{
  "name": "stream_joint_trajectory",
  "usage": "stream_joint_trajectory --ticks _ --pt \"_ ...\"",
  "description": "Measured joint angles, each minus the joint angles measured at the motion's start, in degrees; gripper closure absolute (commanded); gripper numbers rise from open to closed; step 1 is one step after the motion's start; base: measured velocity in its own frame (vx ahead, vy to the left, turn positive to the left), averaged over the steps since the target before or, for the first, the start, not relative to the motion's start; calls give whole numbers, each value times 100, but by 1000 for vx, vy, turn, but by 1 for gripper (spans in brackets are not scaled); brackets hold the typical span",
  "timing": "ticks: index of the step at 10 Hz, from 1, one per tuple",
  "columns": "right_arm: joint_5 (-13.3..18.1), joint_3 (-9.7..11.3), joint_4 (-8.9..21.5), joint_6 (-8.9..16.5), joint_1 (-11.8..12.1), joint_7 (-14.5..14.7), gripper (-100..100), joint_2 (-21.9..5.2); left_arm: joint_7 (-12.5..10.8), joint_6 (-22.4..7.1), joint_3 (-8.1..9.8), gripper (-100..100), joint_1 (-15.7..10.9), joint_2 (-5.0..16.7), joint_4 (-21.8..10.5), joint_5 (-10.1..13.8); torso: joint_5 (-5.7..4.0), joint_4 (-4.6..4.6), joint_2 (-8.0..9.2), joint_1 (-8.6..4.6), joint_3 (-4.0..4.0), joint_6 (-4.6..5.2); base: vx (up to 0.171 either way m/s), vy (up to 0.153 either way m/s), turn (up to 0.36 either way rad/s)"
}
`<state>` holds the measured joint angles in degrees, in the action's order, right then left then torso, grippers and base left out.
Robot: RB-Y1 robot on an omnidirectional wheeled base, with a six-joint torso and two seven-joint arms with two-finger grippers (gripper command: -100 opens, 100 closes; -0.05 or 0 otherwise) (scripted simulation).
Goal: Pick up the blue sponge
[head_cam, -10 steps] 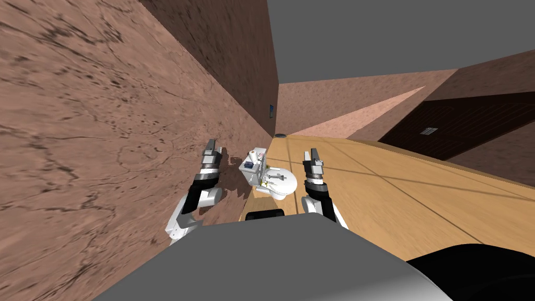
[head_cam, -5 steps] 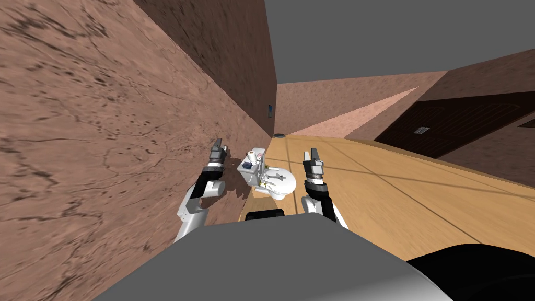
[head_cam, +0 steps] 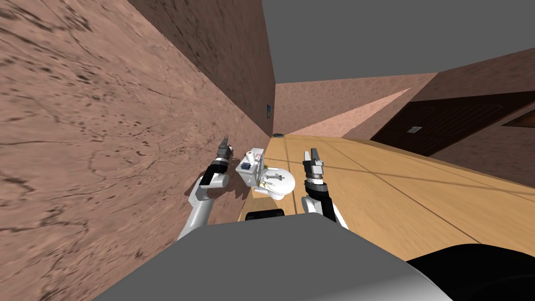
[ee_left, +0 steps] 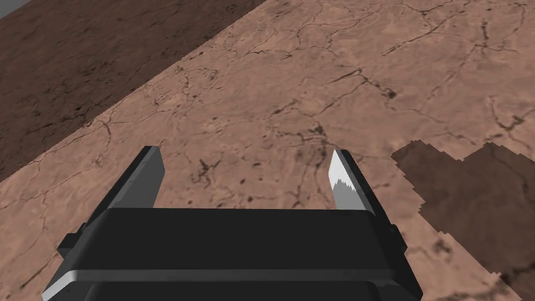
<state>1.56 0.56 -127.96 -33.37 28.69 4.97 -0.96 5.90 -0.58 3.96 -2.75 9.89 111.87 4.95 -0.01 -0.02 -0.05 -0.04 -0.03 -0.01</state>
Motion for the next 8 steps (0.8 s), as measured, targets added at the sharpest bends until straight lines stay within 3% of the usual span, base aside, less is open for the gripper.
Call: stream_joint_trajectory --ticks 5,8 --pt "0 0 0 0 0 0 0 0 -88 -812 -13 -100 -749 41 -627 220 0 0 2 1 1 -1 4 -2 -31" --pt "0 0 0 0 0 0 0 0 -138 -1307 -39 -100 -1308 17 -1180 340 0 0 2 2 1 -2 2 1 -27"
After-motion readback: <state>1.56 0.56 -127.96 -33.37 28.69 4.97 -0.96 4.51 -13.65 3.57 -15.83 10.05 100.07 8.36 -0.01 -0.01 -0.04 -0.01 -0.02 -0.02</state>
